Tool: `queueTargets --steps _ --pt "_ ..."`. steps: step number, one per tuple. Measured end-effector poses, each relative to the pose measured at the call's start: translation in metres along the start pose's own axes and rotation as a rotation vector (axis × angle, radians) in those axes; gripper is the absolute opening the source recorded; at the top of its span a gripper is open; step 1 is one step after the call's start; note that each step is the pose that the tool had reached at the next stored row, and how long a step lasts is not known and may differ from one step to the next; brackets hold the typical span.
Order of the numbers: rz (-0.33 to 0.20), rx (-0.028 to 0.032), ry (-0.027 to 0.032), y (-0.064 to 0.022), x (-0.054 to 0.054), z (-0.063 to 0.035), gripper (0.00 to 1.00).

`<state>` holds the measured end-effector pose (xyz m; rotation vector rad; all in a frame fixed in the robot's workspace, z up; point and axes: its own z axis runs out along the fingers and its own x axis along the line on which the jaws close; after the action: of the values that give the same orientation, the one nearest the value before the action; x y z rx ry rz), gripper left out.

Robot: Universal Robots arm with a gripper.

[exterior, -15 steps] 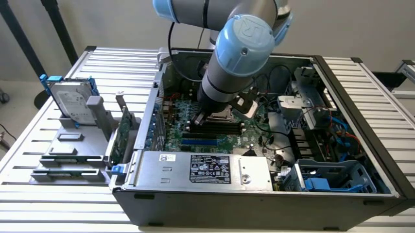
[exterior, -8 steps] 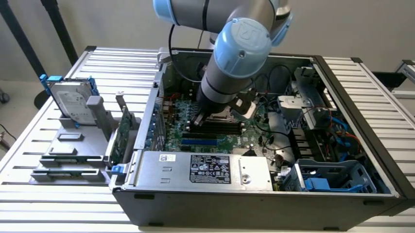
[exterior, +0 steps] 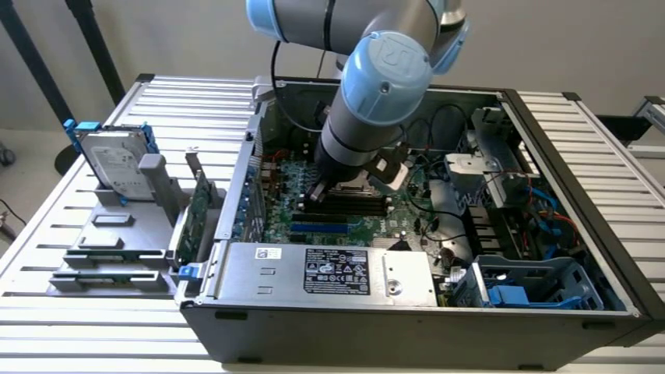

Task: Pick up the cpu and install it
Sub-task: 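Install the second cpu locking lever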

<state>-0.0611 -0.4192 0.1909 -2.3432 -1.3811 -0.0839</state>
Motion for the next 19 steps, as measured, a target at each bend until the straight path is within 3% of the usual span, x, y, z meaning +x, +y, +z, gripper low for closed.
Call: queueTargets --steps 6,15,19 --pt "0.000 -0.0010 -0.0015 -0.0004 0.0014 0.0025 0.11" --pt "0.003 -0.0095 -0.0159 -0.0001 0.0014 0.0040 0.11" --pt "0.003 -0.0111 -0.0186 -0.0003 0.0015 0.0035 0.11"
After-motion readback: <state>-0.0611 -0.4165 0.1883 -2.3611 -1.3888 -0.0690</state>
